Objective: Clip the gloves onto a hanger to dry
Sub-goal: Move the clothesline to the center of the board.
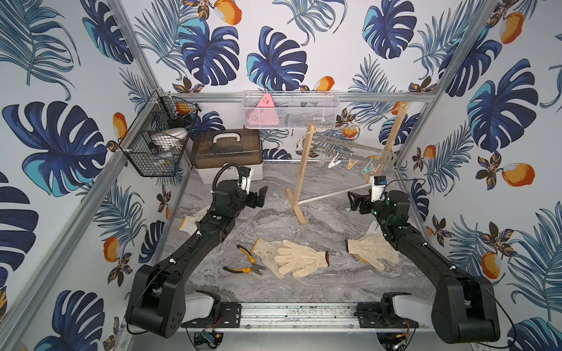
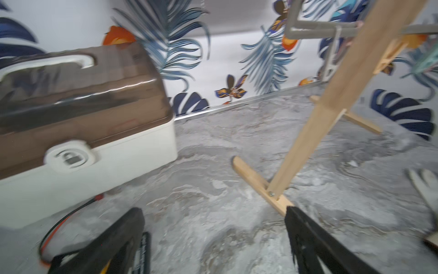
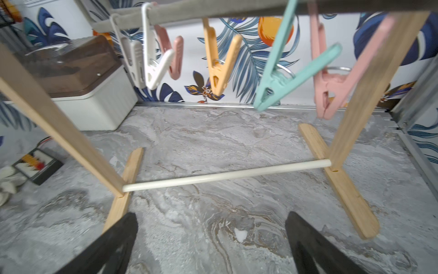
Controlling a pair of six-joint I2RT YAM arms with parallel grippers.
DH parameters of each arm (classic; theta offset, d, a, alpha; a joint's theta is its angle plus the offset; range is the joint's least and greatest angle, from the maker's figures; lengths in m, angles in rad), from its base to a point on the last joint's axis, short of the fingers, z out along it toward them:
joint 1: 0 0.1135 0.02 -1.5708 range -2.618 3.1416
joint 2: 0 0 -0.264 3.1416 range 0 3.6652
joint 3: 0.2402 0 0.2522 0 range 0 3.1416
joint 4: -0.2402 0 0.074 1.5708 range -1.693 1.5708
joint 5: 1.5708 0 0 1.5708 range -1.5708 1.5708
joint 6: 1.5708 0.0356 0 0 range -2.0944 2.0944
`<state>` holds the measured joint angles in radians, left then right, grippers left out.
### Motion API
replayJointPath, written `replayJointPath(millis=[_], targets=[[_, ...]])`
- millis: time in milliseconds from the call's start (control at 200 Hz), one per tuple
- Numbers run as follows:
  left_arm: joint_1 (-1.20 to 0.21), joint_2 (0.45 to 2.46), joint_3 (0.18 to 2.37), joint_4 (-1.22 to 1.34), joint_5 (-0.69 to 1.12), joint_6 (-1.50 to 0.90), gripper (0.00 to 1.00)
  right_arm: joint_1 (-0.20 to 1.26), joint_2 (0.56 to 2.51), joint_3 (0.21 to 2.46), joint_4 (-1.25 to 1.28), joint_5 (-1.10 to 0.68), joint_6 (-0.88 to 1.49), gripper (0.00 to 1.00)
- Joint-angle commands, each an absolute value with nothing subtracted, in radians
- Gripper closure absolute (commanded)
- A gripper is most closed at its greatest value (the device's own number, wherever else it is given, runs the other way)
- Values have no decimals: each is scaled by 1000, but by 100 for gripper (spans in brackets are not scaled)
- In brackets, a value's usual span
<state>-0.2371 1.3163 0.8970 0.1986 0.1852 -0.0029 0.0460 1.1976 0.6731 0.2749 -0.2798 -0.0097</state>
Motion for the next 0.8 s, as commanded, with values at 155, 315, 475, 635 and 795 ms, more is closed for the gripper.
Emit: replayJointPath(millis=[155,315,475,635,795], targets=[[-382,1491,1158,13,379,42,4,46,1037,738,-90,-501,-63,0],[-417,1607,1266,57,382,39,6,46,1031,859,-236,-611,-93,0],[-415,1692,1333,86,390,49,7,46,1042,967,-324,-637,-120,0],[-411,1780,1412,84,422,68,13,46,1074,1052,-366,-602,-146,0],[-385,1837,1448,130,426,56,19,45,1114,1081,-345,-551,-168,0]])
